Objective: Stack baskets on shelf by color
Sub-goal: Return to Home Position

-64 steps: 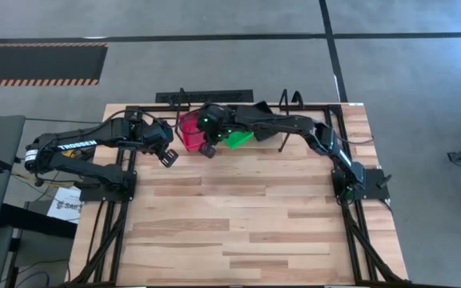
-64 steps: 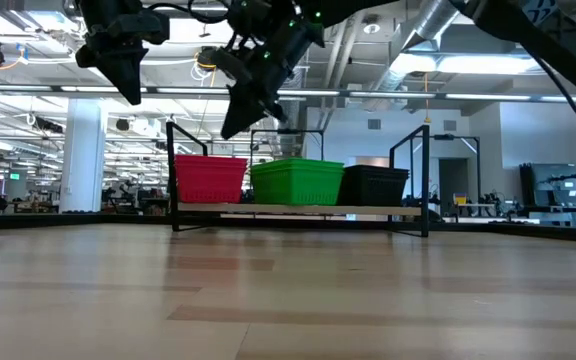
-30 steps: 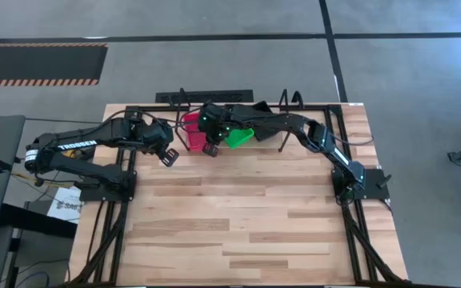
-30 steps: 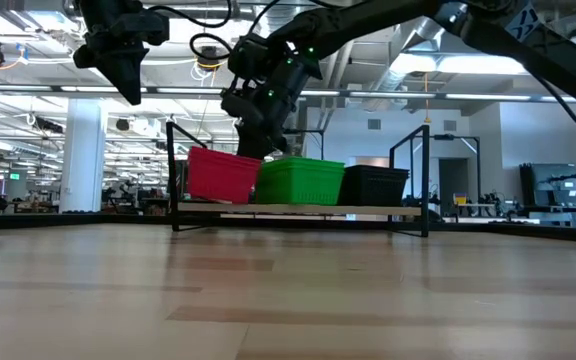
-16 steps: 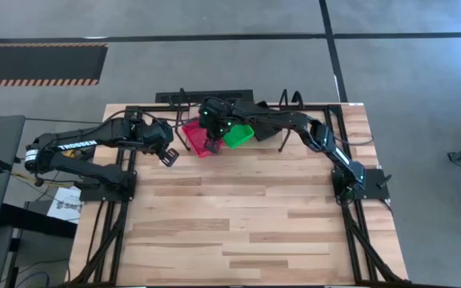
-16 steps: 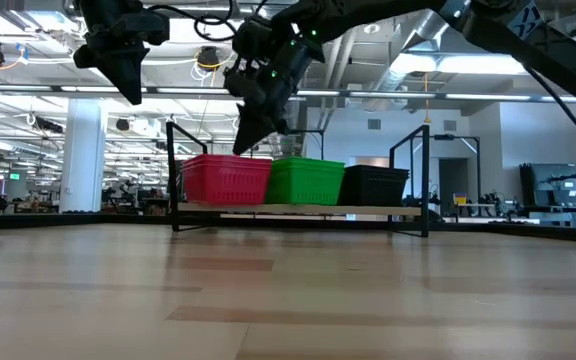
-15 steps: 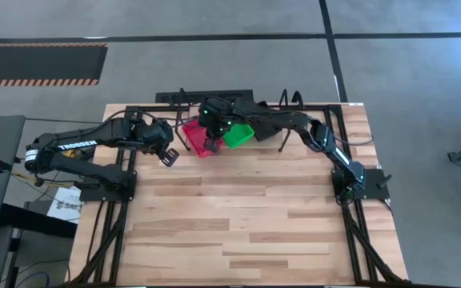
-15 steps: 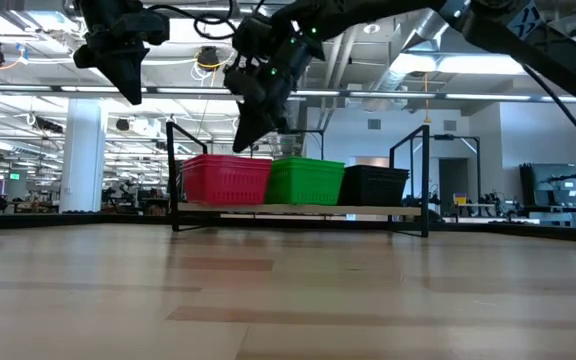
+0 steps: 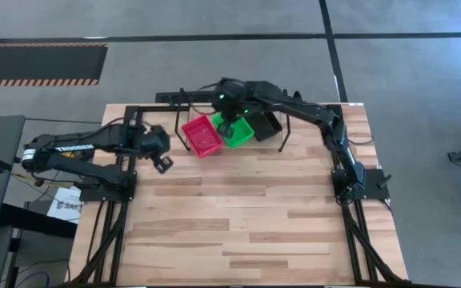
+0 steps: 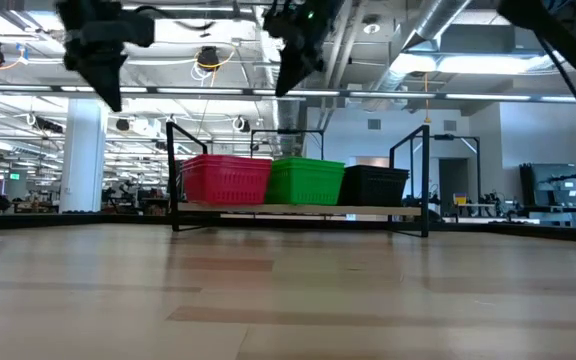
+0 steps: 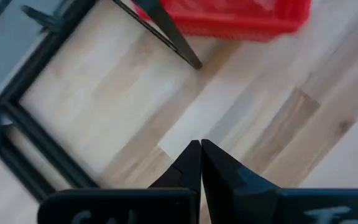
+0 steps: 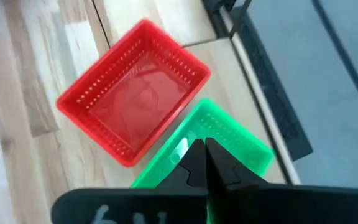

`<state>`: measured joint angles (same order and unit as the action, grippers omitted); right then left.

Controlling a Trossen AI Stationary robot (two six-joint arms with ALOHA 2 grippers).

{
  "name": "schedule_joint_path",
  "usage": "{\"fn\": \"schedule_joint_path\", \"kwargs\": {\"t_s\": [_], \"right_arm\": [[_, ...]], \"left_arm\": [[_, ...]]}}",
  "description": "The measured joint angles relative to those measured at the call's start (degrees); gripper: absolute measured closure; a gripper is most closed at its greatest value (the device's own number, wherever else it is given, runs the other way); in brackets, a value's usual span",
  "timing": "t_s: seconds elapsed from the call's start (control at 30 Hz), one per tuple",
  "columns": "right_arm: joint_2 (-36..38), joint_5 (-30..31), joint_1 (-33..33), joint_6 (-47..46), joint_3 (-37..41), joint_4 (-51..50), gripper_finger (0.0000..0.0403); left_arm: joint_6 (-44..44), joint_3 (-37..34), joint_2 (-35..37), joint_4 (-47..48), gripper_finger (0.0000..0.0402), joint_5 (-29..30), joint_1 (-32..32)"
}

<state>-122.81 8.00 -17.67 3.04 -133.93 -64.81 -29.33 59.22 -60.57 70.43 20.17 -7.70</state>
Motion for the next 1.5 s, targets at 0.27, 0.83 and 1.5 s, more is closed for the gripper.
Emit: {"fn": "schedule_joint_path", "kwargs": {"t_s": [0.27,0.83,1.5], "right_arm": [[8.61,0.51,0.39,-1.18,0.4,-3.6,0.0399],[39.45,25.33,19.44,-24.83,11.58,-18.1,0.0401],[84.41,25.51,41.62,-37.21,117.15,85.44,0.04]], "left_arm": [[-12.36,-16.0,19.01,-5.54,0.0401,-4.01,7.87],[-5.24,-33.47,32.51,-27.12,0.0401,-10.54,13.85],[-7.16,-38.97,32.49,-40.1,0.0401,-12.13,13.83]]}}
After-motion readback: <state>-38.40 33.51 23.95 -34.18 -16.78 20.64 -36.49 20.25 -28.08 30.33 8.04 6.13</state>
